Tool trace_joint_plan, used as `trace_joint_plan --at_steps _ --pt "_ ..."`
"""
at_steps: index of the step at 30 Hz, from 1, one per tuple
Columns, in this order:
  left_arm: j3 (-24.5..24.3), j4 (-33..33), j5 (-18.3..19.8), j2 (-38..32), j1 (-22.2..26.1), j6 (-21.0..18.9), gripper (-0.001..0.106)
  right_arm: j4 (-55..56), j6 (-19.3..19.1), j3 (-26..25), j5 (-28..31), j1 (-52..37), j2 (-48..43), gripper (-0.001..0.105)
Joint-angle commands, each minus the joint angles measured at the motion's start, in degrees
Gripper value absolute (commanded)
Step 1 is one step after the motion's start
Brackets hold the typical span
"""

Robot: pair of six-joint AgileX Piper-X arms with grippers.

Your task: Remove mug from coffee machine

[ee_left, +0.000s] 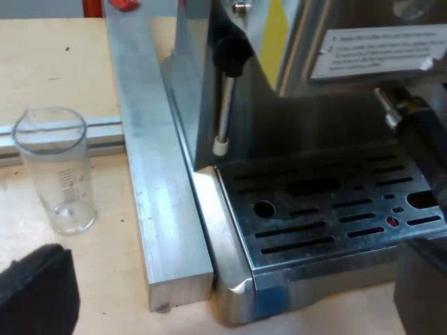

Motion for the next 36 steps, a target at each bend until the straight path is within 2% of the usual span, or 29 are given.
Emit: trace_joint_plan --at_steps 1,9,11,19,26,30,36 --pt "-0.43 0.23 0.3 -1.87 -0.25 1.68 0.093 0.08 -1.41 -0.61 2.11 -0.24 -3.35 0.047" --pt "-0.43 4.31 0.05 -9.01 -0.25 2.08 0.093 1.99 -1.39 -0.61 2.1 -0.24 -14.53 0.047" --pt "-0.43 6.11 -1.36 -10.96 -0.25 2.08 0.093 2.27 -1.39 -0.61 2.1 -0.24 -17.65 0.047" --pt "-0.43 12.02 -14.18 -19.11 -0.25 2.08 0.093 3.65 -2.51 -0.61 1.99 -0.24 -31.4 0.047" --pt "-0.43 16.45 -14.86 -25.49 -0.25 2.08 0.093 5.54 -2.57 -0.61 1.99 -0.24 -38.78 0.047" --pt "-0.43 19.57 -14.88 -28.17 -0.25 2.08 0.093 8.93 -2.32 -0.61 1.99 -0.24 -46.55 0.047" --pt "-0.59 24.8 -15.27 -28.39 -0.25 2.08 0.093 10.5 -2.32 -0.91 0.6 -0.24 -47.08 0.047"
